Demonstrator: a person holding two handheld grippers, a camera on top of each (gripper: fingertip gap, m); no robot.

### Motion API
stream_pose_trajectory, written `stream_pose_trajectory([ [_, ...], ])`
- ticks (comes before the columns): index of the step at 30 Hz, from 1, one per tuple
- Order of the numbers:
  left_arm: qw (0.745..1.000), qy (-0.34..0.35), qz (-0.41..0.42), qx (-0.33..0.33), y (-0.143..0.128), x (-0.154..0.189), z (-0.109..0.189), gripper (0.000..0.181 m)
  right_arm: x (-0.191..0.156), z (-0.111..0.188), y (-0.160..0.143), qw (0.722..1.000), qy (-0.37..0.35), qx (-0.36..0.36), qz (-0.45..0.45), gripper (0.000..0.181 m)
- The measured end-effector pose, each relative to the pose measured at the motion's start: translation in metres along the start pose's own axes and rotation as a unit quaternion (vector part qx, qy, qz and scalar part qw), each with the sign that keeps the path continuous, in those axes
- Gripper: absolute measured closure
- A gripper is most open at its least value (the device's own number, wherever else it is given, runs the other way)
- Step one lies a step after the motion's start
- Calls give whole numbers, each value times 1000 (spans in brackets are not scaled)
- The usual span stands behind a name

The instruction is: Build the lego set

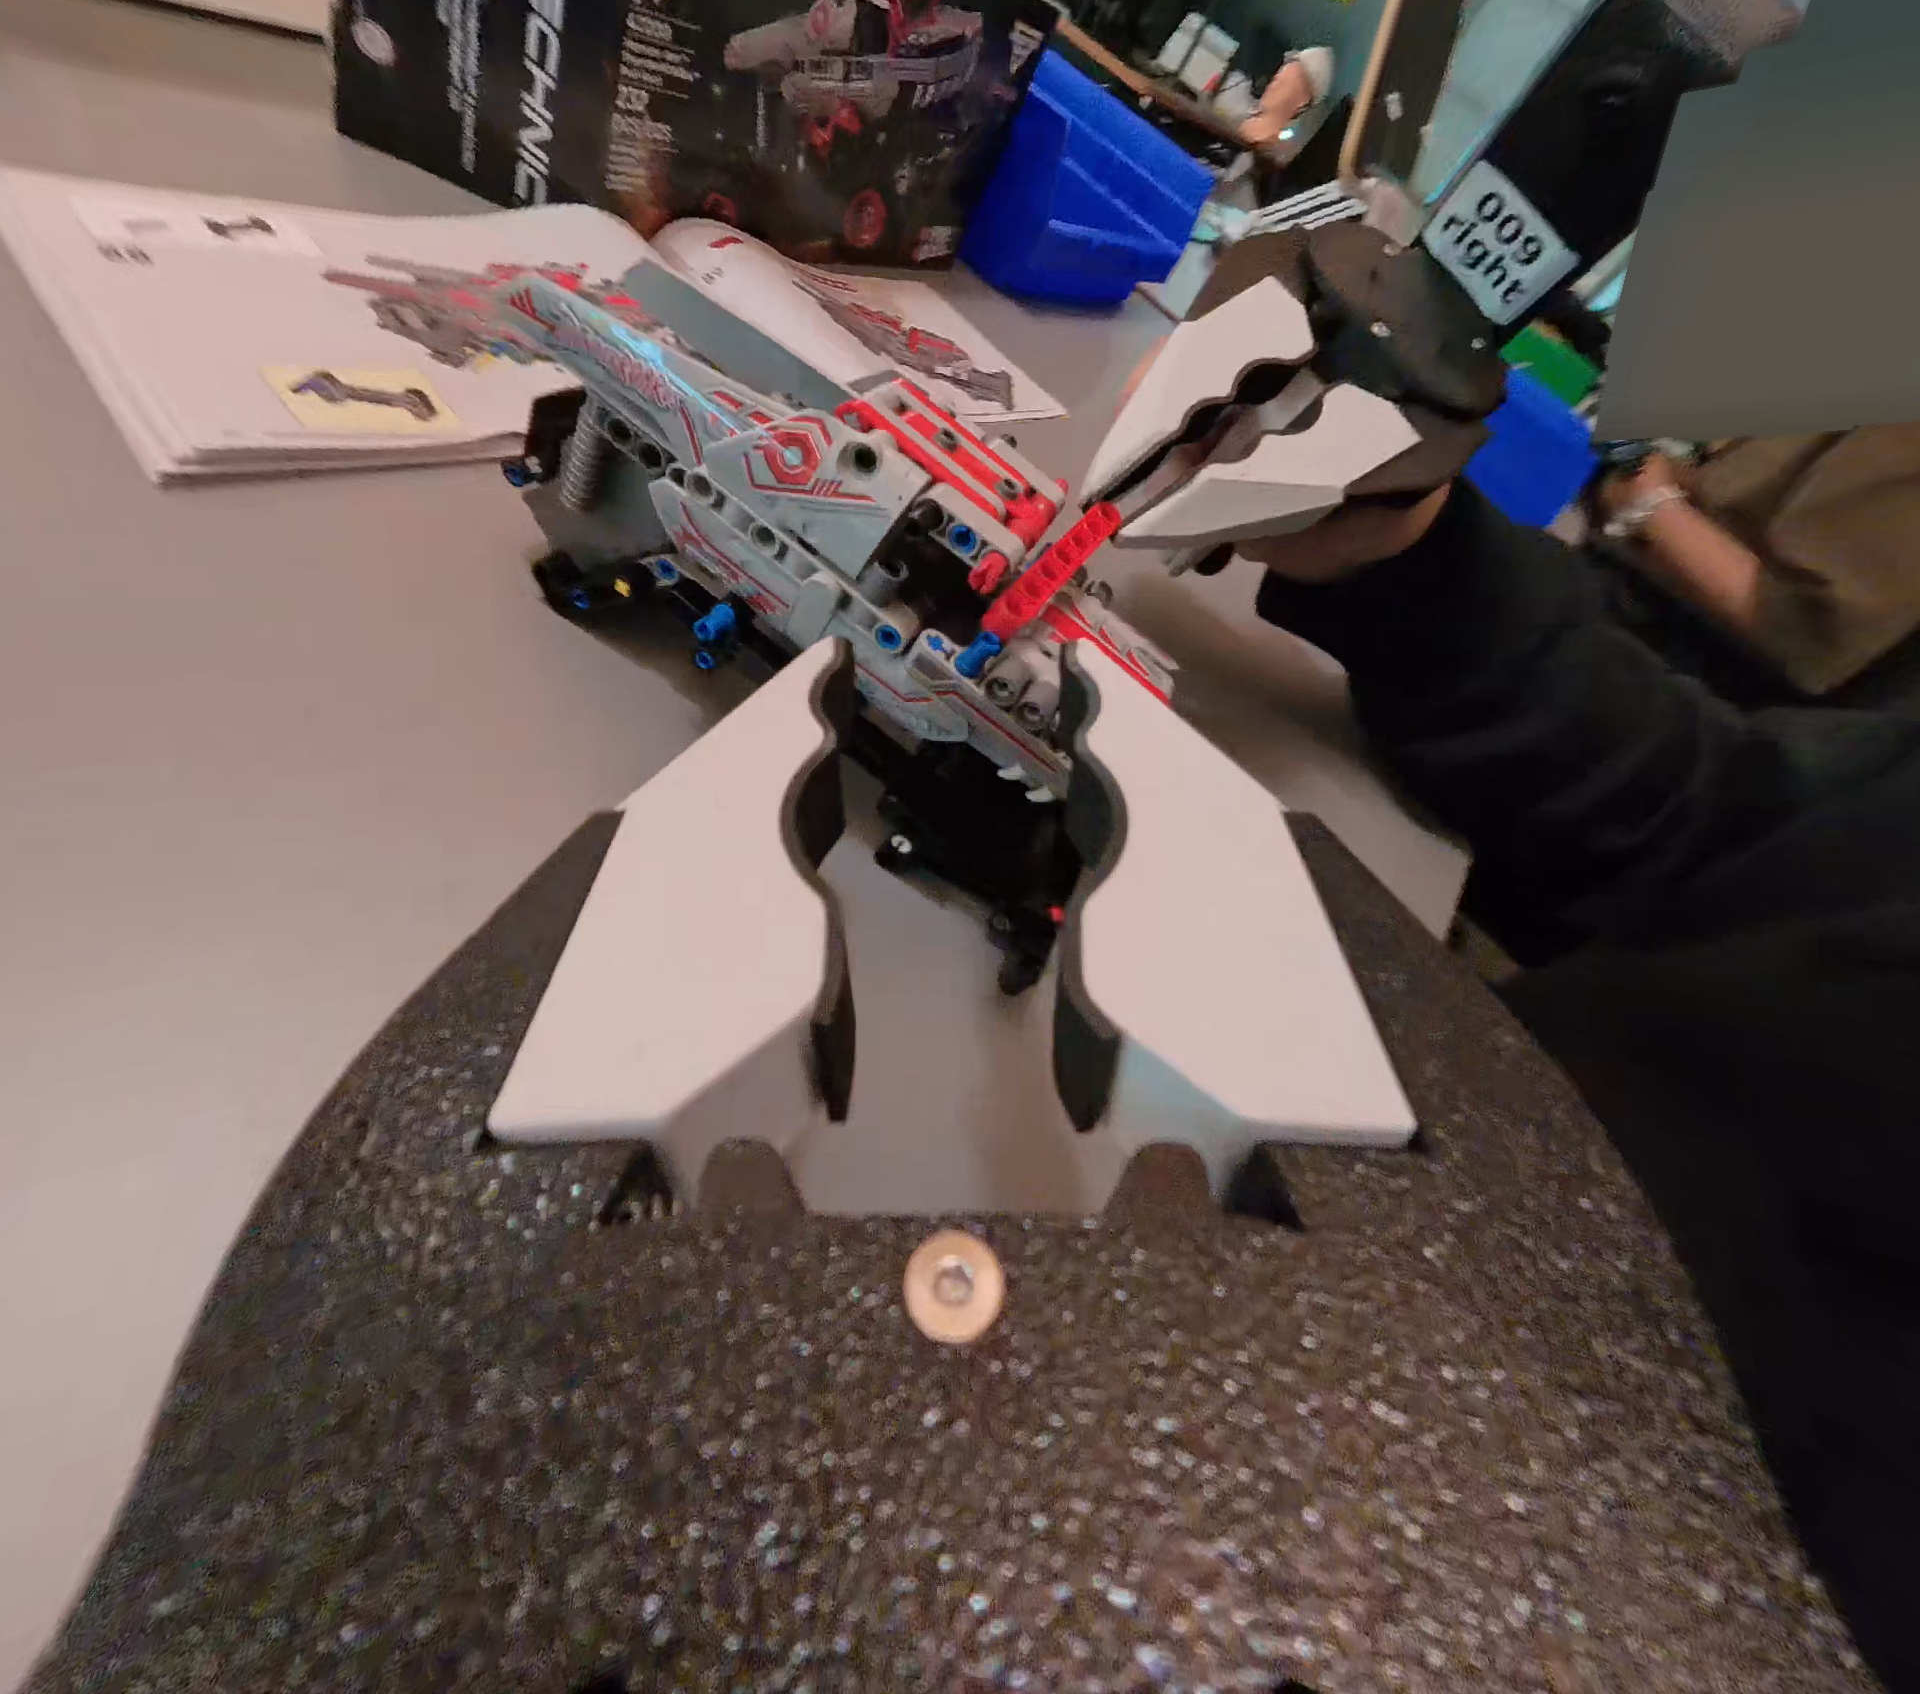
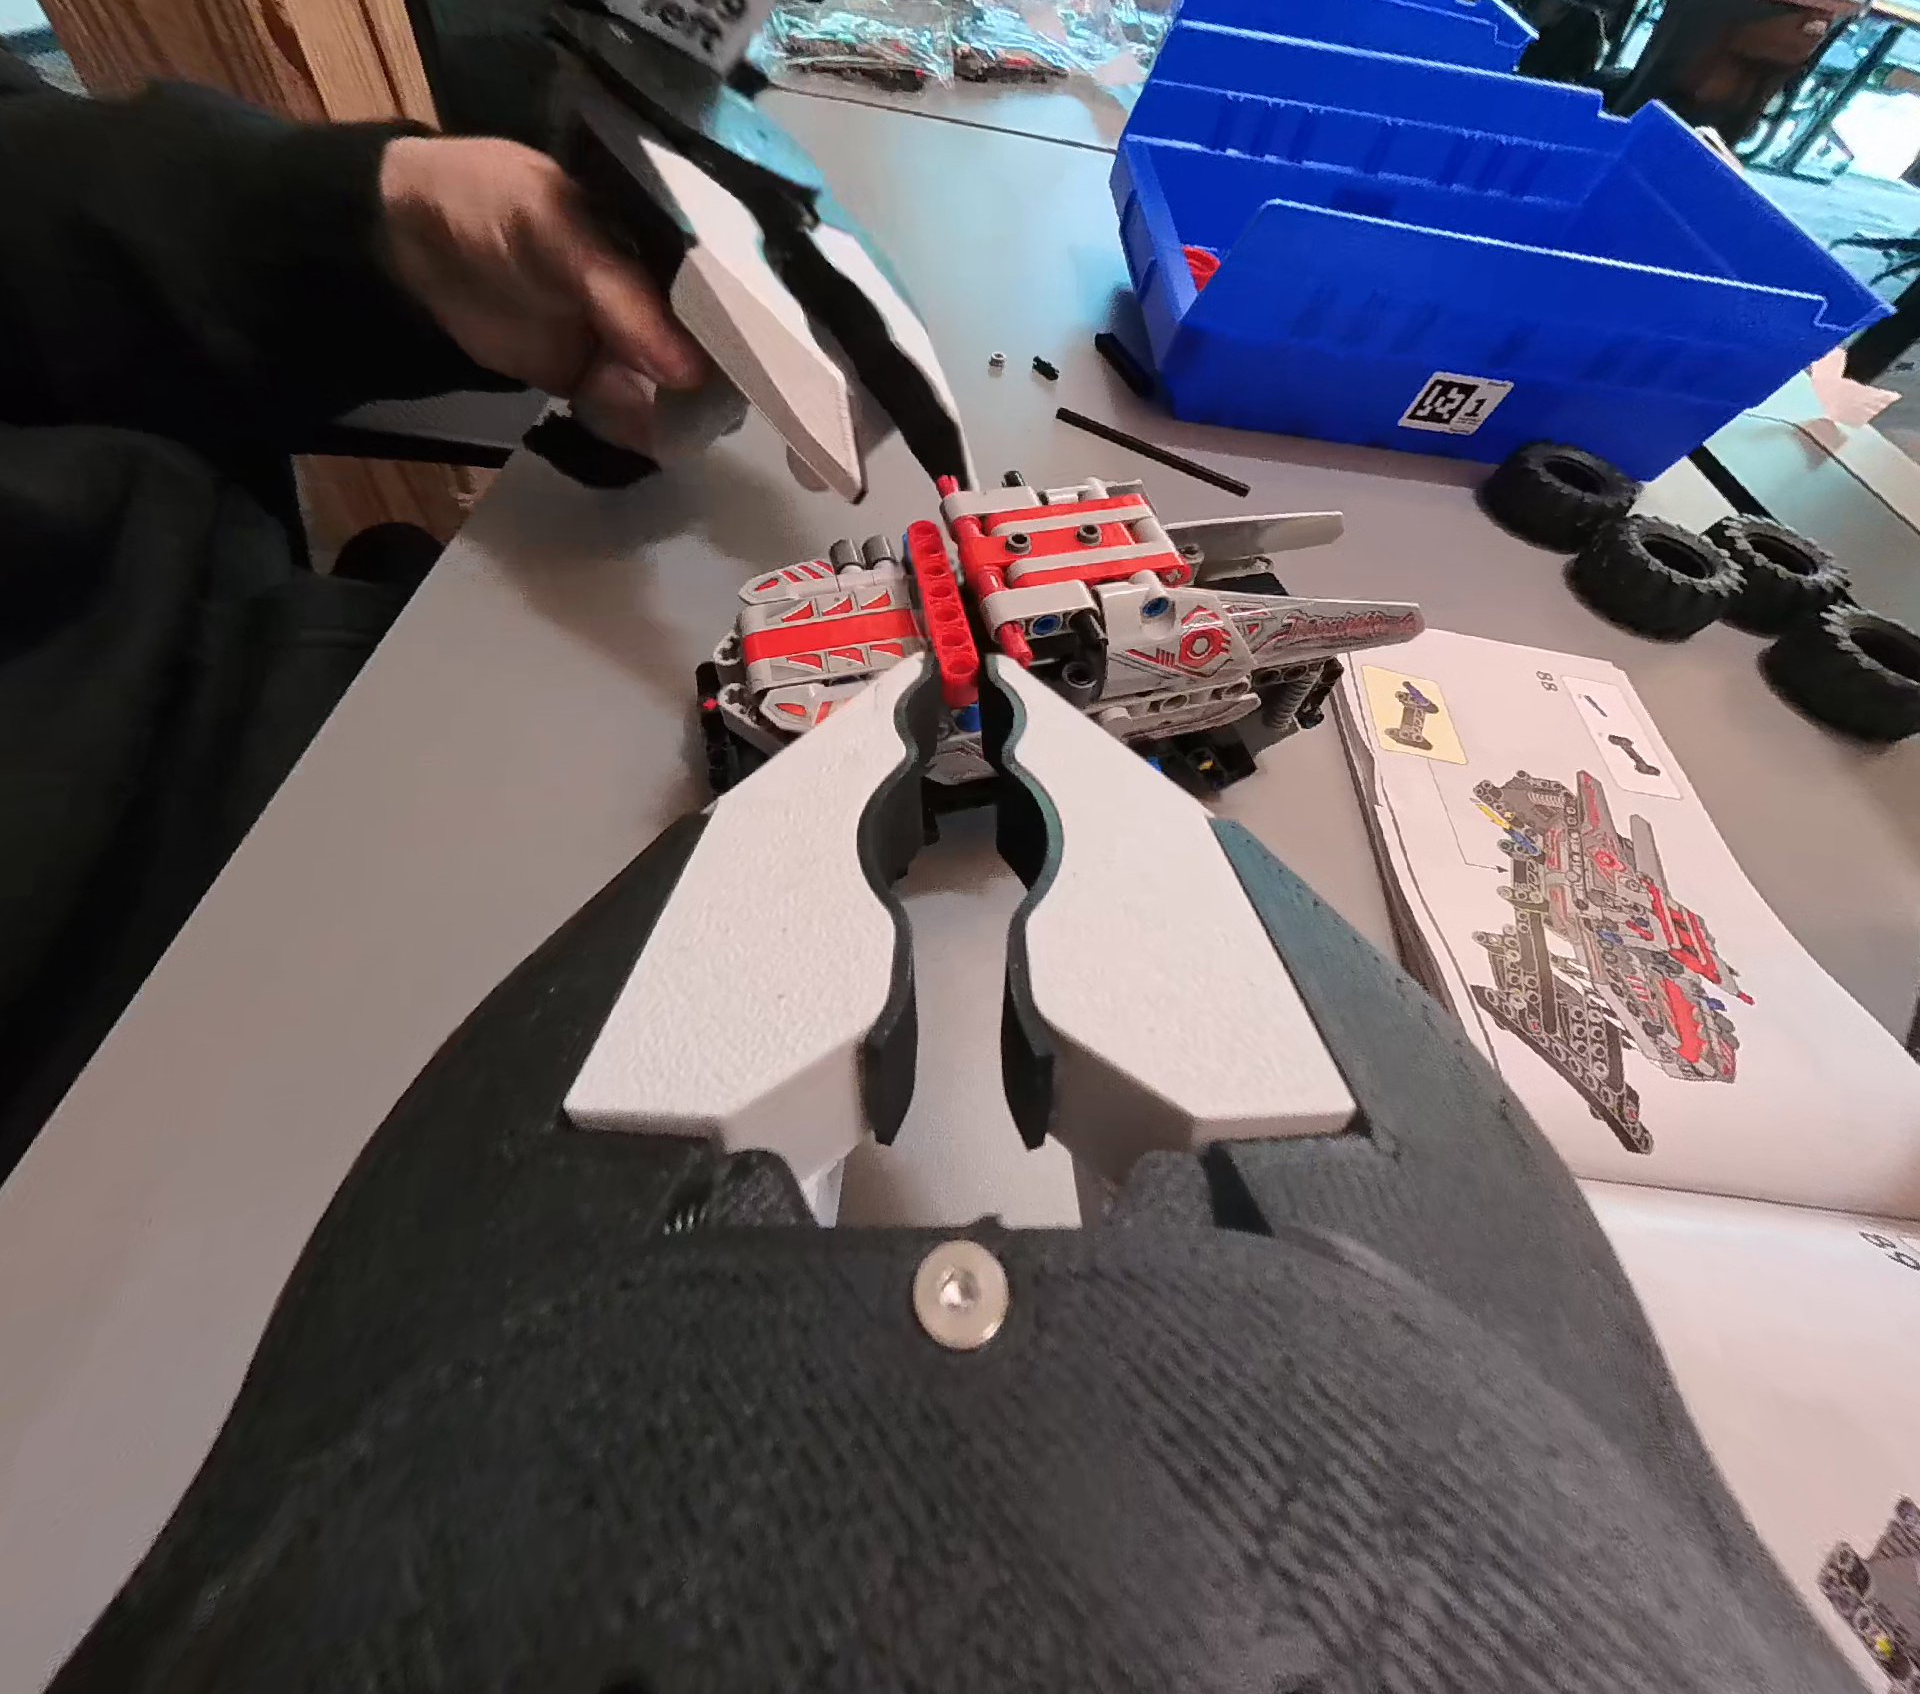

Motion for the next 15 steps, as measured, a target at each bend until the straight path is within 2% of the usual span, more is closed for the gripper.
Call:
stream_pose_trajectory([
  [8,997,-33,66,8,1,-13,-4,127,-3,-7,0,1000,-2,-5,2,176],
  [15,979,-72,192,4,3,-22,-7,125,-2,-8,0,1000,-4,-14,13,176],
])
Point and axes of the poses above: each gripper's, where its closed fingertips meet, z back along the fingers, y out of its top, x = y × z across the jaws, the point moved 6 cm from there along z, back along the fingers, and after that the axes turned 5 degrees about -x, right-handed, at the moved point
